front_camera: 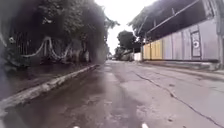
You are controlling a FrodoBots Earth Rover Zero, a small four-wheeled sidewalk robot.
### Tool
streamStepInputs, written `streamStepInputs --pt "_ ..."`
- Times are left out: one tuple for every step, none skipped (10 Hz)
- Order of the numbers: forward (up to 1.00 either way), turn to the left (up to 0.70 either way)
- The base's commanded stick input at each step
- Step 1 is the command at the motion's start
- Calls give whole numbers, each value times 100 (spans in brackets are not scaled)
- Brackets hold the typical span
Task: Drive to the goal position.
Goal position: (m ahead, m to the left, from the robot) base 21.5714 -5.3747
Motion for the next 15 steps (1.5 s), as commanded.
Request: streamStepInputs --pt "85 0" --pt "85 0" --pt "85 0" --pt "85 0" --pt "85 0" --pt "85 0" --pt "85 0" --pt "85 0" --pt "85 0" --pt "85 -1" --pt "85 -11" --pt "85 0" --pt "85 0" --pt "85 0" --pt "85 0"
